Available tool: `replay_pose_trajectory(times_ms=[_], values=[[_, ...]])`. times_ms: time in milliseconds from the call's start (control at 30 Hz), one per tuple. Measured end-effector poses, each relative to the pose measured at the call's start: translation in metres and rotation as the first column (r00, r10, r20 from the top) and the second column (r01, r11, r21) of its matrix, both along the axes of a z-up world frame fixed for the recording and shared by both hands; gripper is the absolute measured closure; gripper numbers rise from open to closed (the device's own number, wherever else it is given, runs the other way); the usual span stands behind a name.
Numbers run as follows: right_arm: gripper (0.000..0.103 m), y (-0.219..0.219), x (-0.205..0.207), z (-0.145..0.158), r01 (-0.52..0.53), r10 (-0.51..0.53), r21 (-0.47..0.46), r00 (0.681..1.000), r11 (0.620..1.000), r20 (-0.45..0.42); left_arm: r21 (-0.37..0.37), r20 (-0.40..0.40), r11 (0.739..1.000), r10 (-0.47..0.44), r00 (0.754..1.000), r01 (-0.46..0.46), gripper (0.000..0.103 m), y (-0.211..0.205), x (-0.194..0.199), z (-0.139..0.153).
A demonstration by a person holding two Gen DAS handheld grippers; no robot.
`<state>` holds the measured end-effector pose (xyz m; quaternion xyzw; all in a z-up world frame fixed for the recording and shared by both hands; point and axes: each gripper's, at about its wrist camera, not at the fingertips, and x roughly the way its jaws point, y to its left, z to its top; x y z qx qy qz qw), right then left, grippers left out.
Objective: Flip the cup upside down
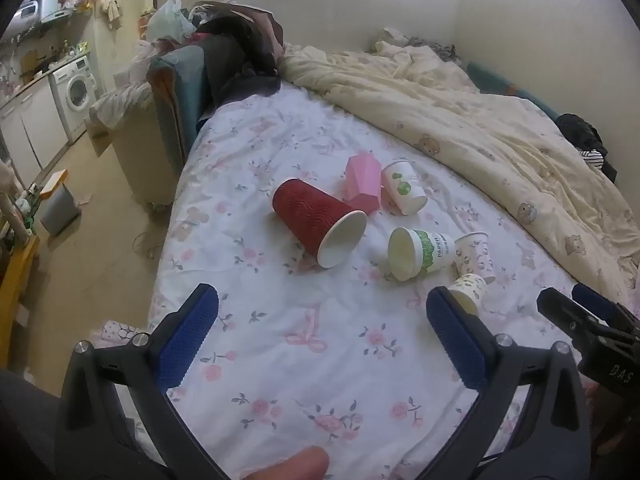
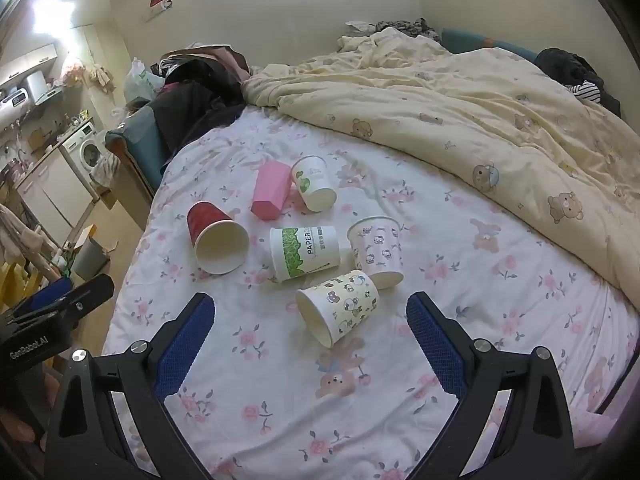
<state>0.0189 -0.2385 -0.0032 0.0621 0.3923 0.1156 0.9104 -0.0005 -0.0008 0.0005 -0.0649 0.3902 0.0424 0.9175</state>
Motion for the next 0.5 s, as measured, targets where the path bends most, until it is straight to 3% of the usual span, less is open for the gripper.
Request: replay_pose_trajectory(times_ms=[500], values=[[0.004, -0.0004, 0.0, 0.0013, -0.003, 0.003, 0.008, 1.0, 1.0, -0.014, -0.003, 0.002, 1.0, 0.002, 1.0, -0.002, 0.0, -0.0026, -0.0004, 0.0056]])
